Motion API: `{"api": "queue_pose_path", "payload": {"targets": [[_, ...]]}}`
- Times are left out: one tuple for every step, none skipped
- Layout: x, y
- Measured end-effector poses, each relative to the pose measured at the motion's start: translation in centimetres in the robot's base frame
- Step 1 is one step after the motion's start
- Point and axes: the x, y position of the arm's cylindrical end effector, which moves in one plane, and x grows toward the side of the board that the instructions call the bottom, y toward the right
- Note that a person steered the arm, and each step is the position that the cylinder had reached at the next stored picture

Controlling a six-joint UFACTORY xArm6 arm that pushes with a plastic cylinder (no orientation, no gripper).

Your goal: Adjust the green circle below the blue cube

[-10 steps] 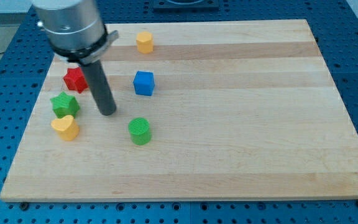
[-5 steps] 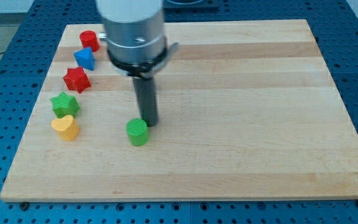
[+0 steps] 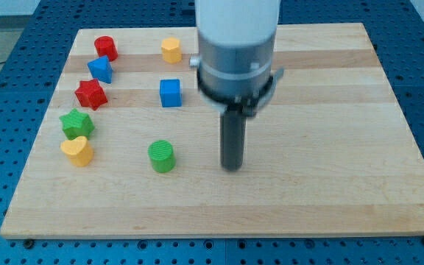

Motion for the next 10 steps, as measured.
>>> {"api": "queue_pose_path", "payload": {"targets": [[1.9,-5.8],[0.0,-5.5],[-2.8,-5.5],[-2.1,-4.0],[-1.2,-5.2],[-1.1,-7.7],[-1.0,-9.6],[-1.0,-10.0],[-1.0,-14.0],[-1.8,-16.5]]}}
